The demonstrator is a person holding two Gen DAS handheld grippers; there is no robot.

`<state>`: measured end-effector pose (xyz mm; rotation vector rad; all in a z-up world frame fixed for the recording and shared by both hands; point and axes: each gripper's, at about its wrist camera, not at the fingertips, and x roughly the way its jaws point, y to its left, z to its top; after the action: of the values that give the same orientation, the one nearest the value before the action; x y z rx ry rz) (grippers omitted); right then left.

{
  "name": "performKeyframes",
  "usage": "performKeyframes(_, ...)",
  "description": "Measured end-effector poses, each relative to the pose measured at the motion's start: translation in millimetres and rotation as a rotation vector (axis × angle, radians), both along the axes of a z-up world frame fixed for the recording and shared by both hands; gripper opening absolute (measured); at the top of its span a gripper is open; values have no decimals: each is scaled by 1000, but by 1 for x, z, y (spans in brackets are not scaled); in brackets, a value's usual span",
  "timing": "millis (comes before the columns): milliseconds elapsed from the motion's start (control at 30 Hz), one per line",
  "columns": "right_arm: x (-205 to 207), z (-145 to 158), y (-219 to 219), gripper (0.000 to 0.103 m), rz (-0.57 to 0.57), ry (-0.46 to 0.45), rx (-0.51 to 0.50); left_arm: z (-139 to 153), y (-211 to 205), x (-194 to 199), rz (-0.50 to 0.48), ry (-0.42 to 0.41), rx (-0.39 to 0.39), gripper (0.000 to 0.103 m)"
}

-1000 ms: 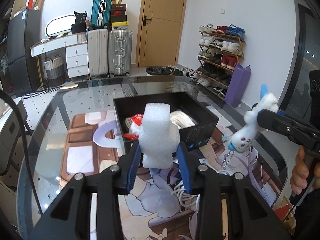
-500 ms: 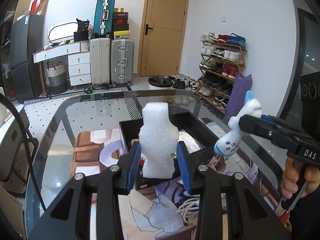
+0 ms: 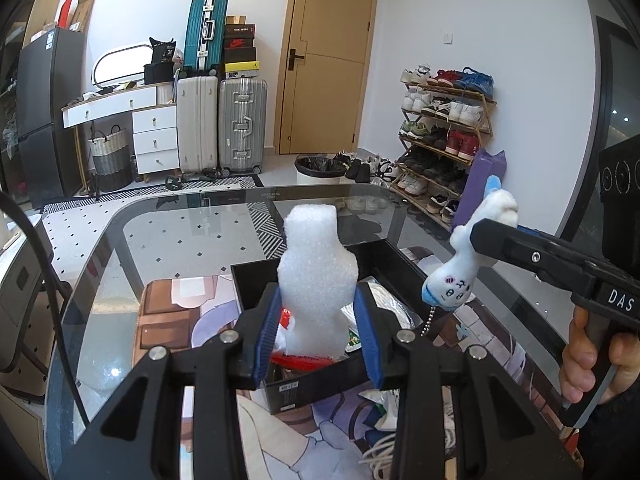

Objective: Organize soft objects
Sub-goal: 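Carry the foam block with the left tool while the right tool carries the doll over the box, then open the left tool over the box while the right tool releases the doll inside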

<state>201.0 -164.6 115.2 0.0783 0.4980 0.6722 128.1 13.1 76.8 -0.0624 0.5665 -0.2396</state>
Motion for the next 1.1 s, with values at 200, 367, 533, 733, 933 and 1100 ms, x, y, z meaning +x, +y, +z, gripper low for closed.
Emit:
performKeyframes(200,14,-3,6,41,-3,16,-9,-7,-3,11,-6,18,4,36)
performKeyframes(367,19,1,8,41,-10,8,9,-8,-5,19,-7,29,6,36)
performKeyframes(533,25,4,11,41,1,8,7,-9,-7,23,-12,32,9,36)
performKeyframes(733,37,-12,18,41,0,53,-21,-16,-14,28,-27,52,29,36)
performKeyframes(933,41,-24,22,49,-3,99,-34,-16,-17,28,-44,61,42,37)
performKeyframes(1100,42,-24,17,54,-29,98,-57,-19,-17,29,-40,88,38,44)
